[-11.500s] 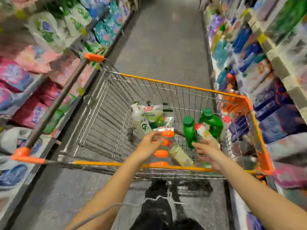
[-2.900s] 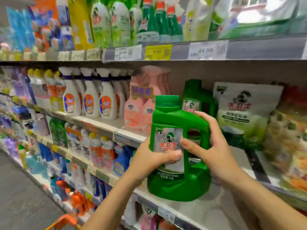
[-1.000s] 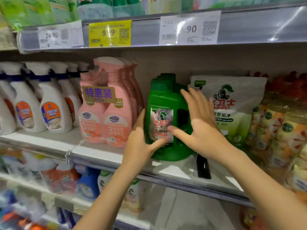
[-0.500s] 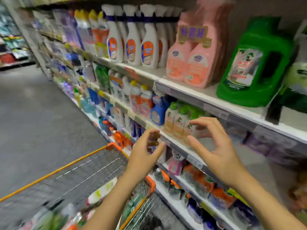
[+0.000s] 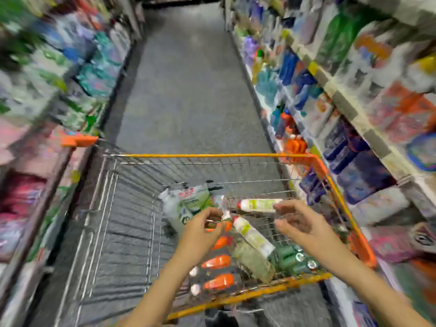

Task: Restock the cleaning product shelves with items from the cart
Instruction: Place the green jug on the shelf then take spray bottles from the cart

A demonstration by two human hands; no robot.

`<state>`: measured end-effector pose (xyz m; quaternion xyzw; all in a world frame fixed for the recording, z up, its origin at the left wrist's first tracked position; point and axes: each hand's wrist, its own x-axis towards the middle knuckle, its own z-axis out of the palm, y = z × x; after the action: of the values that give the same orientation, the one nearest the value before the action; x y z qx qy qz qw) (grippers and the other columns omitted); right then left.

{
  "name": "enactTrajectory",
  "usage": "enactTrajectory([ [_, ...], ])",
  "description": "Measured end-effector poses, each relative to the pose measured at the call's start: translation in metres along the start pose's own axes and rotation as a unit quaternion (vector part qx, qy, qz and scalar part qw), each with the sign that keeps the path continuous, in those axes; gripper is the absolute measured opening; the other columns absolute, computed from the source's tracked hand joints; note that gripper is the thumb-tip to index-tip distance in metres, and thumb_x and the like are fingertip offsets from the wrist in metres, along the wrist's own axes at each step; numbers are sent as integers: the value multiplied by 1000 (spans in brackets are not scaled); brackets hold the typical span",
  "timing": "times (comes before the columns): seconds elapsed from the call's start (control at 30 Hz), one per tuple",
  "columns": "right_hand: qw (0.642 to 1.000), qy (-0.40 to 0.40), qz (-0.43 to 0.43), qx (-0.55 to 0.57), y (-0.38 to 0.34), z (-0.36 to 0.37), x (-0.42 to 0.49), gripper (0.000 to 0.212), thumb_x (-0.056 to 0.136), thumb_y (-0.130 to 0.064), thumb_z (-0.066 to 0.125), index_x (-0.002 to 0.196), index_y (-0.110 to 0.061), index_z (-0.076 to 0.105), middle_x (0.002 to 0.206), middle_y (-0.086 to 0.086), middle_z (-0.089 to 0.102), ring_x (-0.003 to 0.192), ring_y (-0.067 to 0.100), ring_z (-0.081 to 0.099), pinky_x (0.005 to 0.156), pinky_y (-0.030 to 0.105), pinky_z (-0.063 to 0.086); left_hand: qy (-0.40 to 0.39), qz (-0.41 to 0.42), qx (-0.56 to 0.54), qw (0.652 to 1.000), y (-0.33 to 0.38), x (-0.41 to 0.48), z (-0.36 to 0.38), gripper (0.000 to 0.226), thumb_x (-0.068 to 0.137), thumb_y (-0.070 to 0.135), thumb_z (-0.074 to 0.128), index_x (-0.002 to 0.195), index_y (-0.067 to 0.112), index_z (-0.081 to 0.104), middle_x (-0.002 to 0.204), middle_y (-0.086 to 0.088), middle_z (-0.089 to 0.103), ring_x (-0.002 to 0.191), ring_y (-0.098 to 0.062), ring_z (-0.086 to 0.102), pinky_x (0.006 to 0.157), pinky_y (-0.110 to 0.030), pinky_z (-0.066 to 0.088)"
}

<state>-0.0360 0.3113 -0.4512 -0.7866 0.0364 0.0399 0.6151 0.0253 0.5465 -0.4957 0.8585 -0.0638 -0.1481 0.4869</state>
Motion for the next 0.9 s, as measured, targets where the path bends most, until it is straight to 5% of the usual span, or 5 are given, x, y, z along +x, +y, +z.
enactTrajectory([
  [0.1,998,-49,37,-7,25,47,38,22,83,-5,69,100,-19,63,103,8,63,79,3,58,76,14,45,4,-35,31,999,-53,3,-25,15,86,15,70,95,23,60,92,6,66,84,-8,62,75,-21,48],
  [0.27,986,-114,104,-64,76,95,82,29,84,-3,70,100,-23,58,107,4,59,84,16,57,75,18,44,-10,-83,61,995,-108,15,-32,25,86,15,70,109,10,63,96,6,60,80,-7,58,68,-3,40],
  [0.37,969,-157,132,-136,106,106,102,31,86,-11,71,103,-30,54,110,-3,52,83,15,57,65,9,43,-42,-138,68,987,-131,23,-28,25,88,24,68,112,24,60,104,11,60,88,-5,59,81,-24,52],
  [0.6,889,-241,103,-375,192,130,155,60,87,-10,63,139,-26,39,135,6,41,118,26,50,92,36,45,-83,-153,188,967,-181,73,-1,42,88,25,64,127,17,52,127,-5,56,114,-25,56,87,-39,49],
  [0.9,807,-307,70,-500,248,168,180,61,91,-5,50,145,-26,29,135,7,41,115,31,46,80,40,46,-166,-199,243,935,-255,95,47,59,87,0,50,142,16,35,145,-9,38,119,-37,52,86,-49,48],
])
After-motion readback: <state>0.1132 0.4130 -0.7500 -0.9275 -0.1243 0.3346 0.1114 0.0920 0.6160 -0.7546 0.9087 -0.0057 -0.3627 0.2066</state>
